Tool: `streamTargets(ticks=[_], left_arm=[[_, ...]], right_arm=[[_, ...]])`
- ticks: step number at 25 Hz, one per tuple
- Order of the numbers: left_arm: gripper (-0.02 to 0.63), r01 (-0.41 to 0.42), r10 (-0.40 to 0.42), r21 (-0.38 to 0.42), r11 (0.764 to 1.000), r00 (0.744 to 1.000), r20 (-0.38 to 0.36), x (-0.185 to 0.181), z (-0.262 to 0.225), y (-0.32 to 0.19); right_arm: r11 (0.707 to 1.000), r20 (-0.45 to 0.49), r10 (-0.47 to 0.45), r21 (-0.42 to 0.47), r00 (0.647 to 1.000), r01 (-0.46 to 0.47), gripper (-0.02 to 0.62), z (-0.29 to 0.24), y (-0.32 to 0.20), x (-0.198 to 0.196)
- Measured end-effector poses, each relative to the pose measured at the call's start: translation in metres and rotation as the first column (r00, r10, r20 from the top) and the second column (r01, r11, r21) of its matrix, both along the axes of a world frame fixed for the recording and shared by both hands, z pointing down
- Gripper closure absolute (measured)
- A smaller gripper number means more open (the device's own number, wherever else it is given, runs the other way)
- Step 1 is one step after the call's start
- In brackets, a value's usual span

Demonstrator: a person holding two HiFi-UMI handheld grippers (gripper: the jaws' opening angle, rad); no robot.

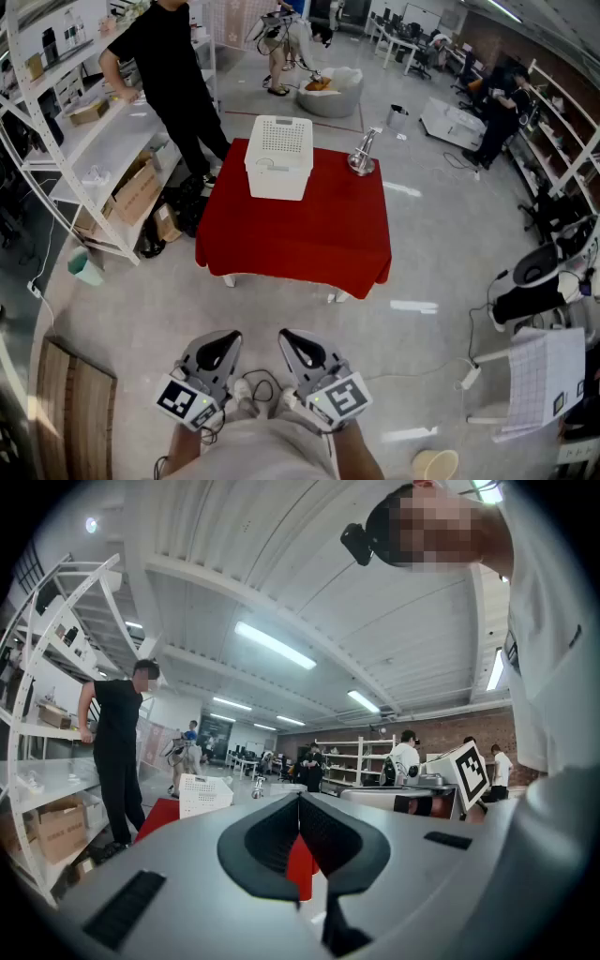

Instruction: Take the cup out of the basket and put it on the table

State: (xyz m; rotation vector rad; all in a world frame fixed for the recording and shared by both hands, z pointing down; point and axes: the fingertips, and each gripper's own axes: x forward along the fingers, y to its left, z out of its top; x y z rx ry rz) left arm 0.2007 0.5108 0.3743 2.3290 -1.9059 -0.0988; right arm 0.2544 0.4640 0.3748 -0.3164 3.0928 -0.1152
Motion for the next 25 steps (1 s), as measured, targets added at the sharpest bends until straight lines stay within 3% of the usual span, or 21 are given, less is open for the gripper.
streamTargets(ticks=[9, 16, 25], left_arm=[[0.595, 0.015, -0.015, 0.002, 1.000, 1.000, -0.001, 0.010, -0.001, -0.017], [0.595, 0.043, -0.043, 0.015, 0.999, 0.999, 0.008, 0.022, -0.007, -0.028], [0.595, 0.090, -0.090, 0.001, 0.996, 0.996, 0.003, 0.038, -0.005, -0.032]], right_arm=[[1.000, -0.001, -0.011, 0.000, 1.000, 0.011, 0.586, 0.002, -0.015, 0.009], [1.000, 0.073, -0.020, -0.002, 0.997, 0.020, 0.586, -0.009, -0.022, 0.025], [0.998, 0.062, -0.056, 0.007, 0.996, 0.056, 0.586, -0.010, -0.032, 0.047]])
